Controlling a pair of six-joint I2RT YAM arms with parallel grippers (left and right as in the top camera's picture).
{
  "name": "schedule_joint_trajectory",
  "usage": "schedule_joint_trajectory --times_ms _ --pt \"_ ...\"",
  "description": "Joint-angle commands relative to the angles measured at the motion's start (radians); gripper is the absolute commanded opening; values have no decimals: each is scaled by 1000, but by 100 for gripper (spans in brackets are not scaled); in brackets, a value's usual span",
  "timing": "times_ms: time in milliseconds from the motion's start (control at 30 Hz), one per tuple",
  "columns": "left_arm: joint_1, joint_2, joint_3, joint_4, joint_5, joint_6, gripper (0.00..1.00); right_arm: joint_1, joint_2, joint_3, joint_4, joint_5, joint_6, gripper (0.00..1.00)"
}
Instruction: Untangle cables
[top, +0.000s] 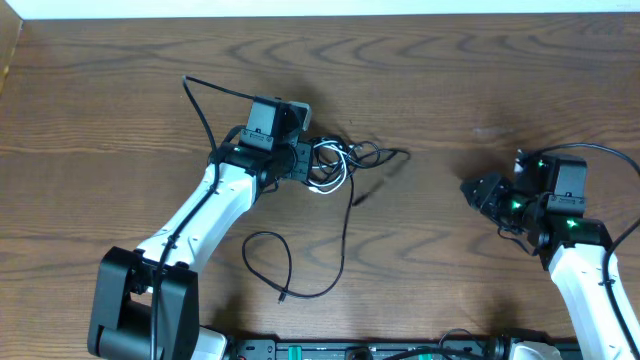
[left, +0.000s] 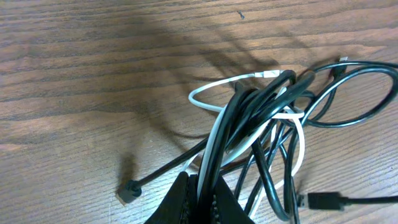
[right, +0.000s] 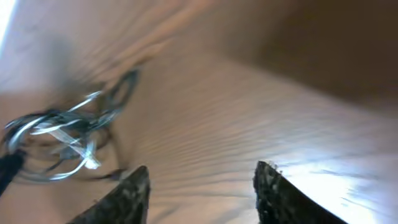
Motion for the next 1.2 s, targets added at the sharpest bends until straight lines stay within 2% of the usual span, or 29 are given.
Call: schedule_joint_trajectory --times_ms 0,167,367,467,600,667,867,1167 --pt "3 -4 5 -2 -10 -9 8 -5 -9 4 -23 119 -34 54" --pt "3 -4 5 6 54 0 8 -3 -9 51 -32 -121 -86 57" --pt "3 -4 5 13 208 93 8 4 -8 74 27 -358 -84 58" --pt "3 -4 5 13 336 166 8 23 -7 74 26 -358 -53 57" --pt "3 -4 5 13 480 239 8 54 1 73 26 -358 50 39" --pt "3 -4 5 13 520 254 8 77 3 73 27 -352 109 34" --pt "3 -4 5 13 541 262 8 181 6 73 27 -237 306 43" --pt "3 -4 5 12 541 262 8 379 58 72 145 -102 506 37"
